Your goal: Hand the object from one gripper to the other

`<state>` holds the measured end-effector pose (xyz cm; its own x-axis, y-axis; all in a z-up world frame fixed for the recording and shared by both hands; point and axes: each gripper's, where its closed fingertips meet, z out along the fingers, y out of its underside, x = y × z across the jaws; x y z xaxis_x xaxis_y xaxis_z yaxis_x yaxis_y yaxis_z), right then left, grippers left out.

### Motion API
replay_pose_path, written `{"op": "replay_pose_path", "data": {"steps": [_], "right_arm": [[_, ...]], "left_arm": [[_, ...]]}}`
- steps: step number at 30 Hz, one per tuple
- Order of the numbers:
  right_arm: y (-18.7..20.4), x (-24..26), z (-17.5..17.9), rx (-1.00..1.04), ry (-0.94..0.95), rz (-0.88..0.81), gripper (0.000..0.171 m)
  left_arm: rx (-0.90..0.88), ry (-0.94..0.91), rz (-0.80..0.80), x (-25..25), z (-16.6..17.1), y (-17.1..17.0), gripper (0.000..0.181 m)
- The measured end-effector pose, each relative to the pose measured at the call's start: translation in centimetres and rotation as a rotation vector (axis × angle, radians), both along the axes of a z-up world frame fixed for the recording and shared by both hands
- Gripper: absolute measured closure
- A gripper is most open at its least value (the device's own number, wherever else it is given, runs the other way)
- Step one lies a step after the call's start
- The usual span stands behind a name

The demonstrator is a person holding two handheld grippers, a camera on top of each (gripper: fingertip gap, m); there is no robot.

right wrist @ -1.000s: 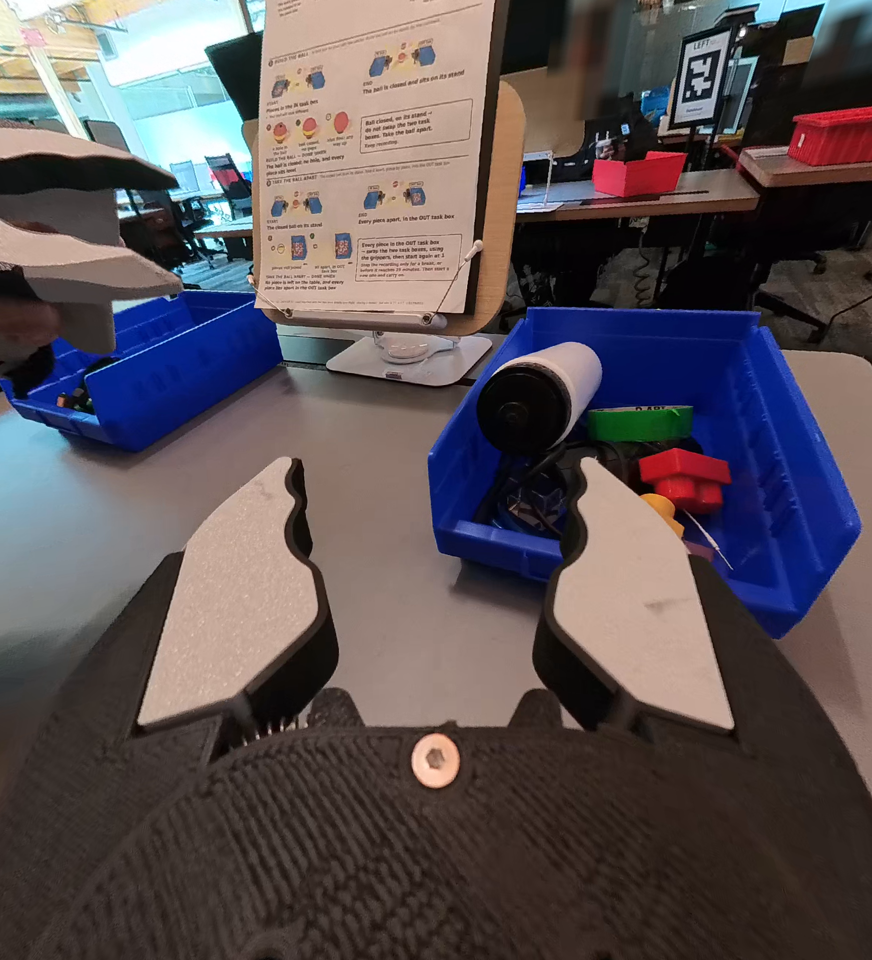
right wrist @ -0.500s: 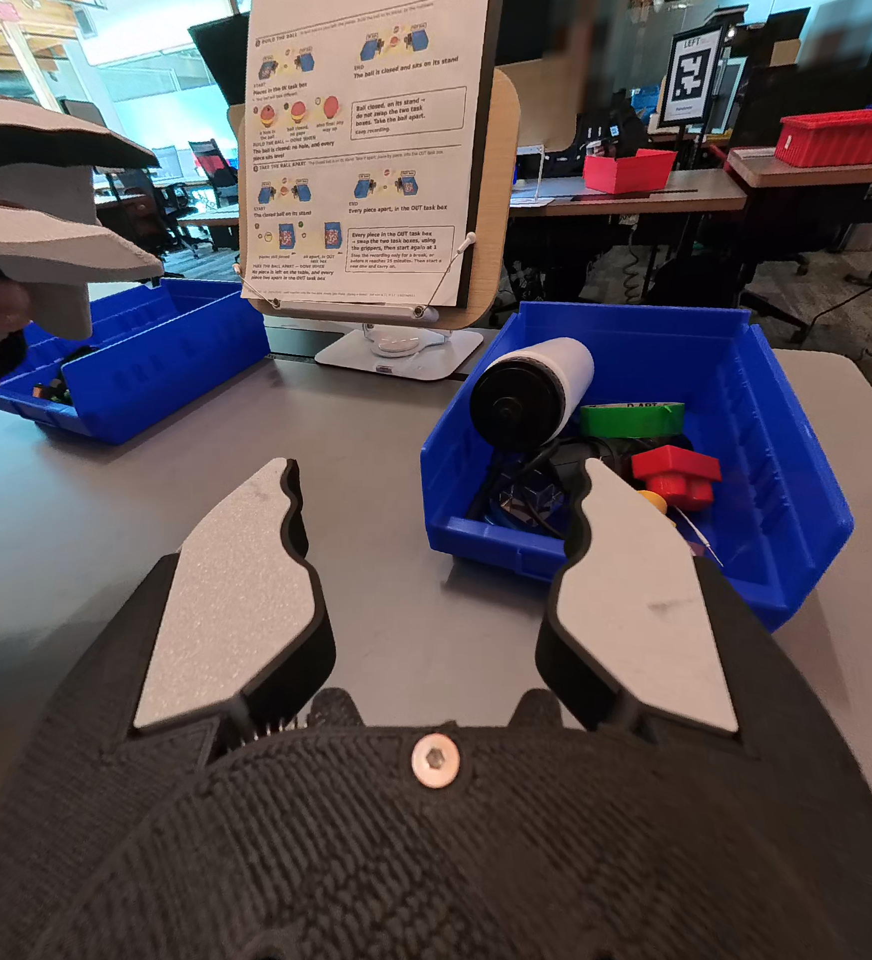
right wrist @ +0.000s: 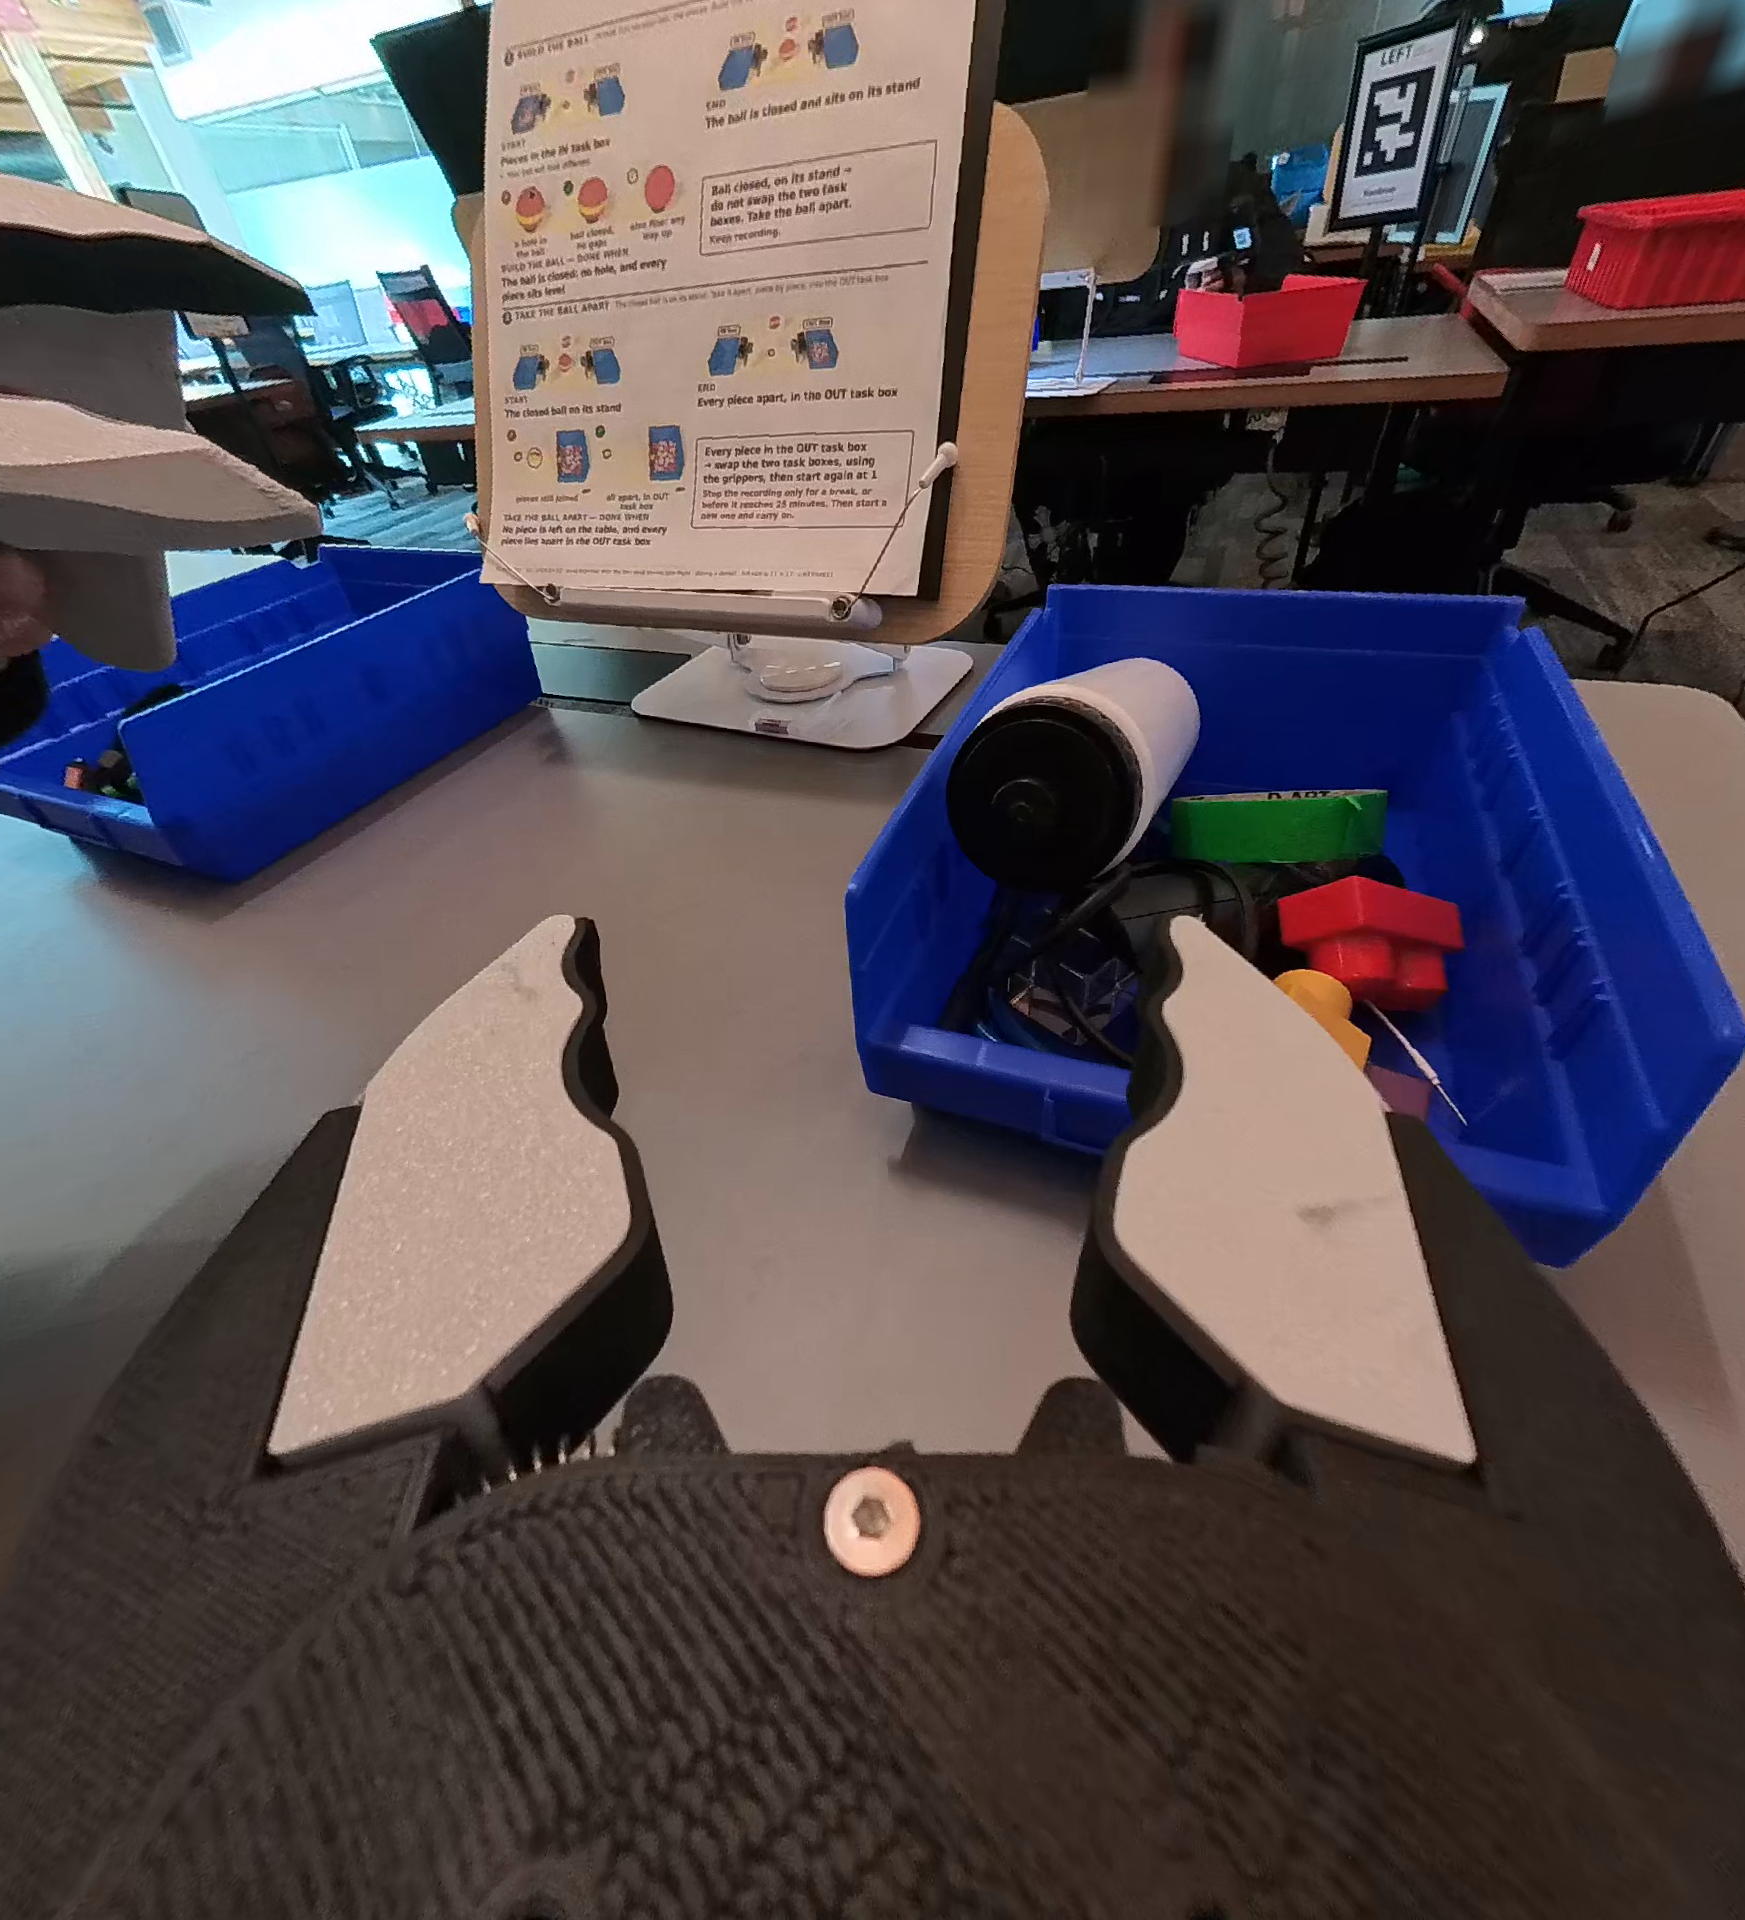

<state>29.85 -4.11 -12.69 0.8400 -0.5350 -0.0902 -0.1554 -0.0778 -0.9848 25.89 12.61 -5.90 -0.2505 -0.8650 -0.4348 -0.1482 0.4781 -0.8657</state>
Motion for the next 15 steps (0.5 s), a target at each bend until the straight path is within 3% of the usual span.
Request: {"op": "replay_pose_path", "data": {"steps": [10, 15], "right_arm": [[-1.1, 0.8, -0.8, -0.099, -0.024, -0.053, 0.068], [-3.6, 2.1, -1.1, -0.194, -0.041, -0.146, 0.060]], "left_arm": [[-0.029, -0.003, 0.021, 0.0, 0.2, 0.6, 0.104], [-0.055, 0.035, 0.019, 0.5, -0.8, 0.7, 0.104]]}}
